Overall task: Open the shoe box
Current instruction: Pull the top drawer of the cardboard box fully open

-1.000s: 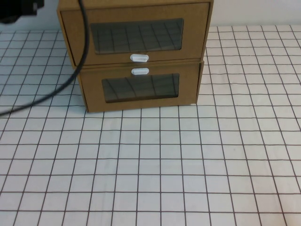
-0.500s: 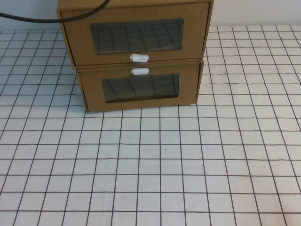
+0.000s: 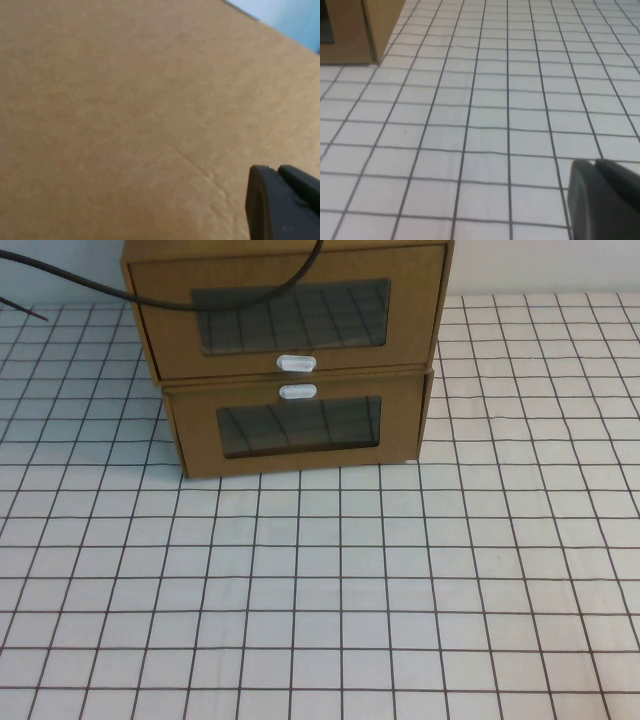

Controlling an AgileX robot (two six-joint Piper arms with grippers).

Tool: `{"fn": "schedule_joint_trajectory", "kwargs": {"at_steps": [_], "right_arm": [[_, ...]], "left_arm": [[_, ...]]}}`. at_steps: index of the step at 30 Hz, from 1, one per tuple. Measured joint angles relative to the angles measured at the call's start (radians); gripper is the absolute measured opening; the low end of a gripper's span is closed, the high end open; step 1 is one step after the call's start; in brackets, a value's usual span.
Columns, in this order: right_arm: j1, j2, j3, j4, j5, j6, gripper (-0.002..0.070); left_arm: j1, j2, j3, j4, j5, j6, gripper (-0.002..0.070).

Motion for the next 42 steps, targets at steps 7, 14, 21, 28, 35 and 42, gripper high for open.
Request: {"fn": "schedule_joint_trajectory", "kwargs": {"at_steps": [7, 14, 21, 28, 35, 42], "right_arm": [[0.000, 0.000, 0.000, 0.316, -0.155, 0.000, -0.0013], [0.000, 0.000, 0.000, 0.614, -0.272, 0.002, -0.0013], [0.000, 0.000, -0.056, 0.734, -0.134, 0.002, -0.0013], [0.000, 0.209, -0.324, 0.604, 0.158, 0.002, -0.0013], [0.000, 0.565, -0.601, 0.445, 0.419, -0.103, -0.0013], [0.016, 0.871, -0.801, 0.457, 0.490, -0.232, -0.0013]], "left_arm": [[0.000, 0.018, 0.000, 0.023, -0.005, -0.002, -0.0002], [0.000, 0.032, -0.002, 0.046, -0.005, -0.002, -0.0002], [0.000, 0.032, -0.002, 0.060, -0.005, -0.002, -0.0002], [0.000, 0.039, -0.008, 0.060, 0.003, -0.002, -0.0002], [0.000, 0.039, -0.008, 0.060, 0.005, -0.002, -0.0002], [0.000, 0.040, -0.008, 0.059, 0.005, -0.002, -0.0002]]}}
